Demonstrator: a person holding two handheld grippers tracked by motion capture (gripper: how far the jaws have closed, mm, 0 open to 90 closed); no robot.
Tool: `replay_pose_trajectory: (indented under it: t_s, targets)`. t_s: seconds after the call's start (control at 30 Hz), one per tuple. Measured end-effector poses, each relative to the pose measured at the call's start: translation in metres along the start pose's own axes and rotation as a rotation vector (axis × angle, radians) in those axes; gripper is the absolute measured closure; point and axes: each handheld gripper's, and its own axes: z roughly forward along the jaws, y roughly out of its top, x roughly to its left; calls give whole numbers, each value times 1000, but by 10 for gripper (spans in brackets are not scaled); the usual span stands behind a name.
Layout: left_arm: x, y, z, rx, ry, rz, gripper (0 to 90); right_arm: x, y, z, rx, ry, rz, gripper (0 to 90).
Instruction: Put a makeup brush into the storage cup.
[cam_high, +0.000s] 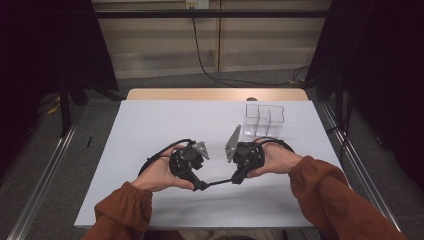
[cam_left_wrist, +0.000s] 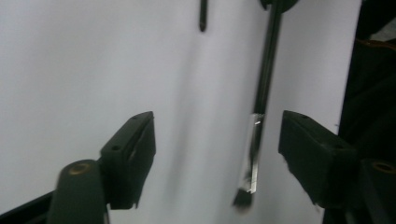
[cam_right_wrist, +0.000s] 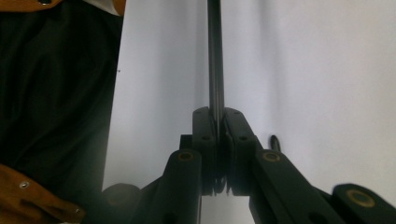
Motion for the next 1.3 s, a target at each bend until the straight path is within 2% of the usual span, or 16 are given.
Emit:
replay_pose_trajectory:
  t_s: [0.2,0.27,0.3,0.33,0.53,0.67,0.8,0.9,0.93,1.03,1.1,1.3]
  targets:
    - [5,-12,-7,-58,33,-39,117,-1,-7,-1,-25,-28,35,841]
    - [5,-15,-9,-71,38,-47,100,-2,-10,-2,-47,-35,41,841]
    - [5,-17,-10,-87,47,-64,90,-2,-12,-3,-48,-41,56,841]
    - [5,-18,-11,-99,55,-72,82,-4,-14,-3,-52,-45,51,841]
    - [7,-28,-17,-145,88,-106,73,-3,-22,-8,-69,-70,79,841]
    - [8,-34,-20,-162,101,-106,58,-2,-29,-8,-74,-87,99,841]
    - [9,-39,-24,-201,94,-112,56,0,-37,-9,-76,-100,118,841]
    - [9,-42,-27,-232,112,-124,51,1,-43,-11,-87,-106,126,841]
    - [9,-43,-28,-234,113,-126,50,2,-45,-11,-93,-103,130,841]
    - [8,-47,-27,-243,104,-143,51,6,-50,-12,-121,-137,135,841]
    - [7,-48,-25,-238,127,-146,60,10,-52,-12,-142,-167,144,841]
    - [3,-52,-25,-274,139,-156,60,13,-63,-10,-209,-197,194,841]
